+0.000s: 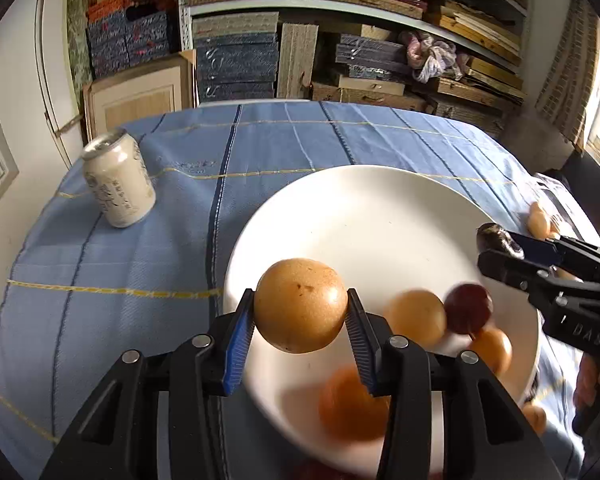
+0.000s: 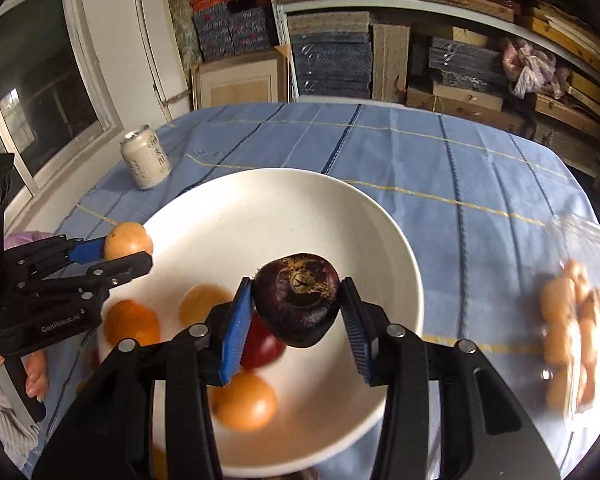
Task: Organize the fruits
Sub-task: 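Carry both fruits onto the white plate and open both tools to release them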
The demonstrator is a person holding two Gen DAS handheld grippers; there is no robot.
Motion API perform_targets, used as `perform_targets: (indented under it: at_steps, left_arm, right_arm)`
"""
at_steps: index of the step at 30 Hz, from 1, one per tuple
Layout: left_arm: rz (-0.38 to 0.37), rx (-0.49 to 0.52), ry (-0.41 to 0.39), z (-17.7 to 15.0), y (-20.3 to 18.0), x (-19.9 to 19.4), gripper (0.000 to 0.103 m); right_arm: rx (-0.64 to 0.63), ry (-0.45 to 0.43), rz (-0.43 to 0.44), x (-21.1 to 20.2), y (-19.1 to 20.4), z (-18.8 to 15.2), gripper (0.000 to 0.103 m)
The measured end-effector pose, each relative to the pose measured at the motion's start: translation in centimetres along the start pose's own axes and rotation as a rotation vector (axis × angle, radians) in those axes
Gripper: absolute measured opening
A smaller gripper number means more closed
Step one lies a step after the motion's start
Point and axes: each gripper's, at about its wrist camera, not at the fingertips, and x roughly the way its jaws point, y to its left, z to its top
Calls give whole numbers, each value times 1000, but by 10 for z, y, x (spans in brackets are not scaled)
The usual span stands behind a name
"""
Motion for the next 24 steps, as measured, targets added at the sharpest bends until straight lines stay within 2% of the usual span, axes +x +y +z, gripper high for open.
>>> perform_targets:
  at_steps: [2,5,8,10,11,12,14,16,17,22,24]
  left_arm:
    - [-3,9,10,2,0,8,45]
    - [18,21,-6,3,-1,9,45]
    - [8,-4,-33,3,3,-2,46]
    - [3,-19,-45,1,5,-13,46]
    - [4,-21,-51,-2,5,-21,46]
    - [8,-21,-58,-6,6,-30,46]
    - [14,-24,-69,-16,8,-46,47]
    - [21,-38,-80,-29,10,-61,58]
    - [25,-49,-86,-40,12,-71,60]
    - [32,-49,-84,-85,9,-91,60]
    - [30,-42,-84,-103,3,-95,60]
  right_arm:
    - [-15,33,-8,14,2,5,44]
    - [-23,11,-29,17,3,7,50]
    - [-5,-21,-14,3,0,3,50]
    - [9,-45,0,-12,-1,-3,55]
    - [17,-54,7,-20,-3,-7,61]
    - [30,-69,15,-32,-5,-12,66]
    - [48,-93,23,-54,-7,-24,68]
    - [65,-107,37,-72,-10,-38,72]
    - [83,-117,48,-83,-12,-51,76]
    - [136,-130,51,-115,-18,-103,81]
    - [166,-141,55,-124,-21,-121,87]
